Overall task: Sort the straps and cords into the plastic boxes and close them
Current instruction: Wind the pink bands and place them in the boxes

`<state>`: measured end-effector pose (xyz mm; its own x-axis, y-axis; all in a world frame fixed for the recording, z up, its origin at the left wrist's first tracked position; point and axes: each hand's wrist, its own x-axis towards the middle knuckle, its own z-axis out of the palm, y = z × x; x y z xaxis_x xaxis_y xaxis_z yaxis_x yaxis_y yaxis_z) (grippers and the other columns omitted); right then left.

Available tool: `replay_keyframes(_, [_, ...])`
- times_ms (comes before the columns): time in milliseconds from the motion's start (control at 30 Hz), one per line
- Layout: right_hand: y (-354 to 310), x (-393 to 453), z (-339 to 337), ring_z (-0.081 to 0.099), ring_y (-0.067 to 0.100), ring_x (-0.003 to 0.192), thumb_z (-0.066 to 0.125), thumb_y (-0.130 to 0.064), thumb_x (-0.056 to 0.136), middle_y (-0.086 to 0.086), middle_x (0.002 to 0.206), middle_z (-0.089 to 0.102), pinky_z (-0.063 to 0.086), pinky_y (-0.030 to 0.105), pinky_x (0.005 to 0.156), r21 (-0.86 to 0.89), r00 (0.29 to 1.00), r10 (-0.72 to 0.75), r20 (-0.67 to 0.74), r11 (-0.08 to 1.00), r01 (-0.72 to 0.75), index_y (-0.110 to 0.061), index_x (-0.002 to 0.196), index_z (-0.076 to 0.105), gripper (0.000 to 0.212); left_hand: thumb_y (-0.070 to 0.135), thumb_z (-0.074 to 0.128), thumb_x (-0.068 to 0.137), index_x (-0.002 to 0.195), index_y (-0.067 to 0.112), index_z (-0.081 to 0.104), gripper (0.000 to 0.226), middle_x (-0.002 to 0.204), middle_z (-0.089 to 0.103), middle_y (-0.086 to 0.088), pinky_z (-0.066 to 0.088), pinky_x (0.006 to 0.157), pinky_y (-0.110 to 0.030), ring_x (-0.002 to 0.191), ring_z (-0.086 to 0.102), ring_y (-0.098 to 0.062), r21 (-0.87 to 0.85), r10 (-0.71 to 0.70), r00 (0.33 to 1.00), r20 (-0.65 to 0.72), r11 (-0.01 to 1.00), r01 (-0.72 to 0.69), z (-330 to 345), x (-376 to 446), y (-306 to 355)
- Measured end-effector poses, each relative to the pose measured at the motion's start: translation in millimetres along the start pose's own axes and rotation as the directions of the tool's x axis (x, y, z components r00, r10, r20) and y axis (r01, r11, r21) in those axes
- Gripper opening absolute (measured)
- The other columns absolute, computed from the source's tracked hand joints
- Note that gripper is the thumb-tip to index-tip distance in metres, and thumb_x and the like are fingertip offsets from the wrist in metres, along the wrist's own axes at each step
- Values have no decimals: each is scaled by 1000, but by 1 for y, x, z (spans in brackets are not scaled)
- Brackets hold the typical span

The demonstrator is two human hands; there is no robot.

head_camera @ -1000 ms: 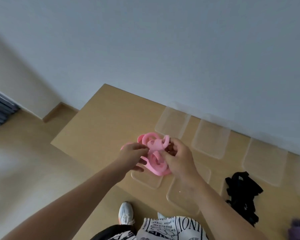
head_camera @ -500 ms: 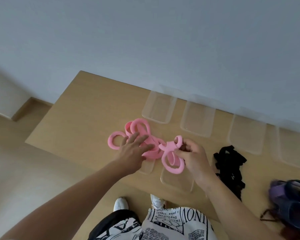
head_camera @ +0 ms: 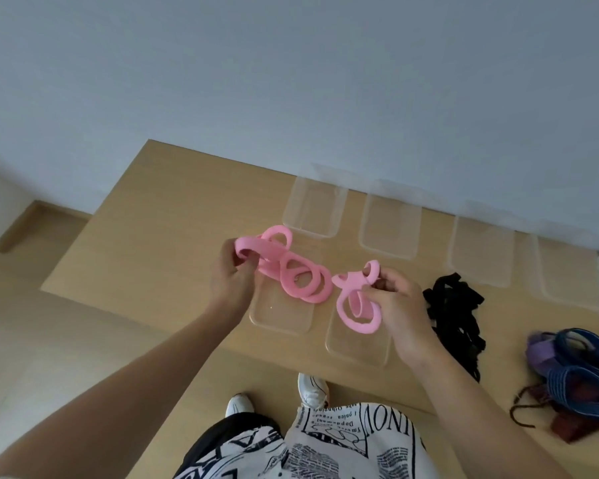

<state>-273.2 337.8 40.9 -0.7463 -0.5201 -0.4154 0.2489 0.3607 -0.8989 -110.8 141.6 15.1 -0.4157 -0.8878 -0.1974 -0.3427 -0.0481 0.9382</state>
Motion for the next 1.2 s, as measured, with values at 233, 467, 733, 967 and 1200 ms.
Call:
replay_keyframes(233, [0, -14, 7, 56, 18, 80, 65, 3, 84, 5, 83, 60, 42, 33, 76, 21, 999, -14, 29, 1000, 13, -27, 85, 74, 31, 10, 69, 84, 121, 16, 67, 37, 112, 70, -1, 48, 85, -35, 103, 65, -26, 492, 162, 952, 259, 827, -274, 15, 0, -9])
replay_keyframes(467, [-9, -22, 26, 67, 9, 87, 67, 3, 89, -6, 92, 75, 52, 21, 77, 2, 971, -69, 230, 997, 71, -29, 102, 74, 34, -8, 61, 75, 118, 10, 73, 48, 125, 70, -8, 47, 92, -35, 116, 61, -30, 487, 192, 879, 436, 771, -410, 19, -7, -22])
replay_keyframes(733, [-18, 12, 94, 60, 6, 77, 70, -10, 91, -13, 79, 66, 51, 29, 75, -138, 867, -133, 481, 965, 225, -30, 97, 75, 22, -19, 67, 66, 117, 2, 72, 56, 120, 71, -15, 40, 92, -20, 111, 66, -34, 532, 255, 928, 272, 764, -366, -32, -19, -34])
replay_keyframes(967, [0, 39, 133, 63, 10, 78, 74, -20, 88, -8, 92, 70, 42, 15, 59, -630, 848, -107, 518, 622, 464, -23, 109, 70, 22, 9, 68, 87, 126, 18, 69, 40, 130, 66, 0, 45, 104, -32, 122, 59, -20, 545, 0, 997, -74, 838, 40, -76, -56, -60])
replay_keyframes(1200, [6, 10, 140, 54, 38, 115, 66, -12, 85, 13, 128, 61, 44, 46, 97, -693, 811, -375, 448, 427, 581, -11, 126, 65, 42, 11, 70, 88, 120, 19, 72, 32, 122, 69, 2, 41, 93, -24, 112, 62, -17, 474, -60, 968, -245, 864, 173, -107, -102, -78])
